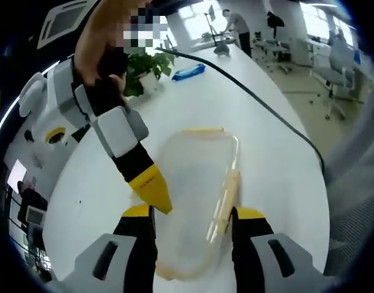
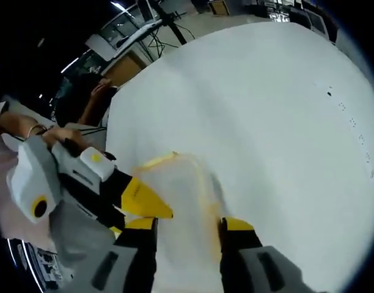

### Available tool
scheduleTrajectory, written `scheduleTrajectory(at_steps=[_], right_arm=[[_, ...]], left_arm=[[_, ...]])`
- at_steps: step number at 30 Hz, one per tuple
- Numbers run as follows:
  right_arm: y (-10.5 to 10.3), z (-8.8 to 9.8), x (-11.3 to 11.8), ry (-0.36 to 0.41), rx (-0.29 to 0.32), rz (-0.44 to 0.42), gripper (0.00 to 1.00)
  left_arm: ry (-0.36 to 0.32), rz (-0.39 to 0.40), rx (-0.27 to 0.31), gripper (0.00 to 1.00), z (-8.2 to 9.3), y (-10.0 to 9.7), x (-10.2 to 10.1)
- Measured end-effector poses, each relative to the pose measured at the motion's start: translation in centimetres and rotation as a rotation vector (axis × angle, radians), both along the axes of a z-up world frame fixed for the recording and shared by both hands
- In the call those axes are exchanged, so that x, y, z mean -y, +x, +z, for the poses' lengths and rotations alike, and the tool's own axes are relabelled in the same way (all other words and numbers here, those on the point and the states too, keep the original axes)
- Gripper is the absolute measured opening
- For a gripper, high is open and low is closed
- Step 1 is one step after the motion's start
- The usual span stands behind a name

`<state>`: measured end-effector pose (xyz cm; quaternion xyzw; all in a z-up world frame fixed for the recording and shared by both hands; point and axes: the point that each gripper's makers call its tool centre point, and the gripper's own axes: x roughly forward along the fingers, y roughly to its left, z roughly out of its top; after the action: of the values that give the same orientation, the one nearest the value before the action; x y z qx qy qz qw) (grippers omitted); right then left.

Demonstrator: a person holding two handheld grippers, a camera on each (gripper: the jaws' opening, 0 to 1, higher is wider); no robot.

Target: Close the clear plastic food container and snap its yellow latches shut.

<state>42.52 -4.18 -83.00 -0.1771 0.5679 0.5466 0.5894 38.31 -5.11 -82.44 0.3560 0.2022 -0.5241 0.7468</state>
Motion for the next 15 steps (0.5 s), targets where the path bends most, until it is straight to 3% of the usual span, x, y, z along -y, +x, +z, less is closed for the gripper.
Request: scheduleTrajectory(at_steps=[10, 15], right_arm=[[-0.39, 0.08, -0.48, 0.039, 0.133, -0.048, 0.50], [-0.41, 0.05, -0.71, 0.044, 0.154, -0.072, 0.53]], left_arm=[[0.022, -0.007, -0.002, 0.46, 0.11, -0.12, -0.03], [0.034, -0.023, 0.001, 0.46, 0.14, -0.28, -0.07]])
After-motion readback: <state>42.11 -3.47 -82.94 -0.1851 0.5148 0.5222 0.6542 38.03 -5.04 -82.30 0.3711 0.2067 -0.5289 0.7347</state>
